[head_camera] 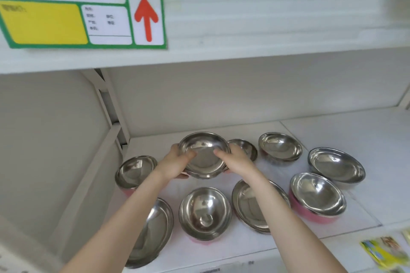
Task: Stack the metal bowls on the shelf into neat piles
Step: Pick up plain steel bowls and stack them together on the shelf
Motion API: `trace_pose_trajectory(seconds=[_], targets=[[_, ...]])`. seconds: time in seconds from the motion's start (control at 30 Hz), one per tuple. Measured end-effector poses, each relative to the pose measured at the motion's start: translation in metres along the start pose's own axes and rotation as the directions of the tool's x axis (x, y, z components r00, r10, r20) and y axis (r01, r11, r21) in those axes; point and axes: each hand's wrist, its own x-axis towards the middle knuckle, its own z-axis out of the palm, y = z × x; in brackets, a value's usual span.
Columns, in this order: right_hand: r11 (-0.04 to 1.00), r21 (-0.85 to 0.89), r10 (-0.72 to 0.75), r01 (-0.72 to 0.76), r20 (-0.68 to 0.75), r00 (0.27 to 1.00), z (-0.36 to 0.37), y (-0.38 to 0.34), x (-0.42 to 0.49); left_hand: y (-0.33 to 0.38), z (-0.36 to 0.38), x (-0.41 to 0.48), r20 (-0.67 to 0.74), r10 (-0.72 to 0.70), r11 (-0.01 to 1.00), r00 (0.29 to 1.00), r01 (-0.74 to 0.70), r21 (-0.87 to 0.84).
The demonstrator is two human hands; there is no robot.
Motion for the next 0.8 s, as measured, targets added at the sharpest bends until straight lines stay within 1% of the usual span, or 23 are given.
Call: trace_pose_trajectory(seconds=[0.1,0.17,0.3,0.4,0.53,0.6,0.7,0.8], targets=[[0.998,-0.038,-0.057,0.055,-0.048,0.997,-0.024,0.004,-0.01,0.018,0.02,-0.017,-0.018,0.048,0.997,0.999,-0.047,0.066],[0.996,-0.034,-0.079,0.078,-0.045,0.996,-0.045,0.009,-0.019,0.028,0.04,-0.028,-0.038,0.059,0.995,0.998,-0.056,0.087],[0.989,-0.083,-0.122,0.118,-0.042,0.992,-0.091,0.021,-0.038,0.045,0.086,-0.051,-0.089,0.062,0.996,0.994,-0.056,0.072],[0.984,-0.11,-0.143,0.138,-0.036,0.989,-0.127,0.029,-0.051,0.057,0.12,-0.063,-0.091,0.062,0.997,0.994,-0.057,0.057],[0.975,-0.152,-0.174,0.16,-0.081,0.981,-0.173,0.044,-0.061,0.077,0.162,-0.069,-0.104,0.086,0.995,0.991,-0.08,0.054],[0.972,-0.173,-0.179,0.158,-0.113,0.977,-0.196,0.054,-0.063,0.089,0.182,-0.068,-0.081,0.095,0.993,0.992,-0.088,0.085],[0.981,-0.149,-0.145,0.124,-0.139,0.98,-0.23,0.068,-0.065,0.106,0.212,-0.063,0.013,0.098,0.992,0.995,-0.099,0.079],[0.981,-0.165,-0.129,0.1,-0.176,0.976,-0.264,0.084,-0.063,0.122,0.243,-0.053,0.07,0.121,0.99,0.99,-0.126,0.068]])
